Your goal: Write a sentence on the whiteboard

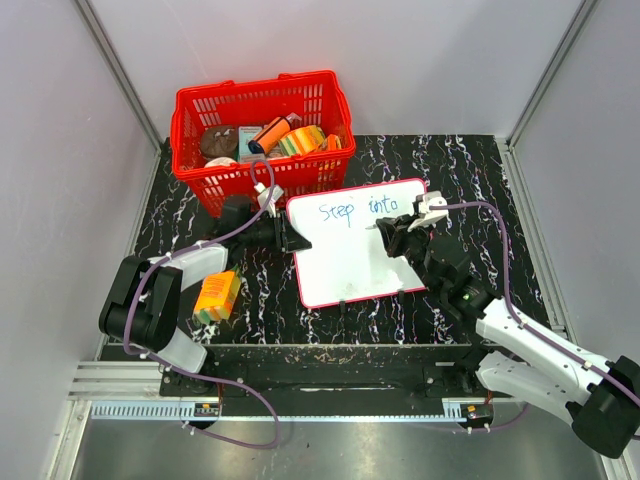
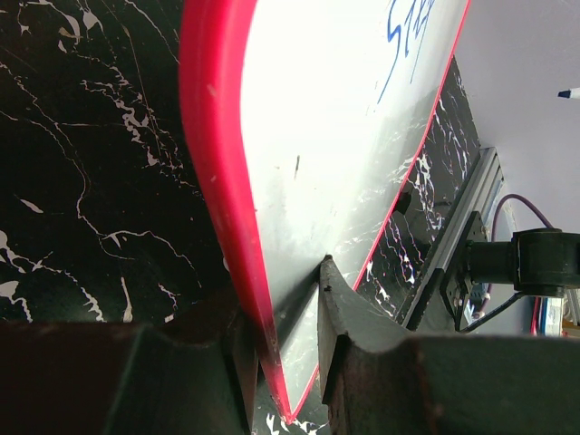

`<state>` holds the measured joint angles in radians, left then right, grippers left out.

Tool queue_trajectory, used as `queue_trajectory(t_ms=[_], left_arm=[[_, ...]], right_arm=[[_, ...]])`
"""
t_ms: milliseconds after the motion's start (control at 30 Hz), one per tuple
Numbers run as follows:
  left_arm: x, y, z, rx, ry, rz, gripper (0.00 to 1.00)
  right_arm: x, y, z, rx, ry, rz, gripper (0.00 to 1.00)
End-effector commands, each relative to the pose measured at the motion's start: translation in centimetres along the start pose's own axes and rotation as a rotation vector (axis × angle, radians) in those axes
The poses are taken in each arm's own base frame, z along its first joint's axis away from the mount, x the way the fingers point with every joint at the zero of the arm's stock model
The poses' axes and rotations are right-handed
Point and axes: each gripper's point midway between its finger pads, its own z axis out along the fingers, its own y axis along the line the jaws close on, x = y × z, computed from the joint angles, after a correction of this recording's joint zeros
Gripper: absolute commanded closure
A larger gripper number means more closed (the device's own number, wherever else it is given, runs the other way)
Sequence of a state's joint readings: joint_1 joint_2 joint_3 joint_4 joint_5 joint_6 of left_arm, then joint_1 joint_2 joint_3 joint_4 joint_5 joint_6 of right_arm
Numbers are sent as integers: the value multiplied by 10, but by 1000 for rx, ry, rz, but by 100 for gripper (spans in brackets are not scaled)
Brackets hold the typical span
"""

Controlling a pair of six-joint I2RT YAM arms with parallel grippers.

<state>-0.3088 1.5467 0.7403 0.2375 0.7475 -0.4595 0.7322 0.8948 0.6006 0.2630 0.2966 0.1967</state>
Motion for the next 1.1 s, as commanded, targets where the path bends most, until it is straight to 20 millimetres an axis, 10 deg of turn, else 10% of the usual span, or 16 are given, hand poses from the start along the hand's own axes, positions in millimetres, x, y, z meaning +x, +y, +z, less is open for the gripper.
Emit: queue_trajectory(t_ms=[0, 333, 700, 1067], left_arm=[[24, 60, 3, -263, 44, 89, 100], [23, 61, 3, -266, 43, 89, 100], [23, 61, 3, -267, 45, 87, 100], [25, 61, 4, -262, 51, 85, 100]], right_arm=[[-9, 1, 0, -2, -36, 18, 100], [-18, 12, -3, -70, -48, -29, 100], [17, 69, 0, -120, 4, -112, 100], [30, 50, 20, 57, -37, -108, 100]])
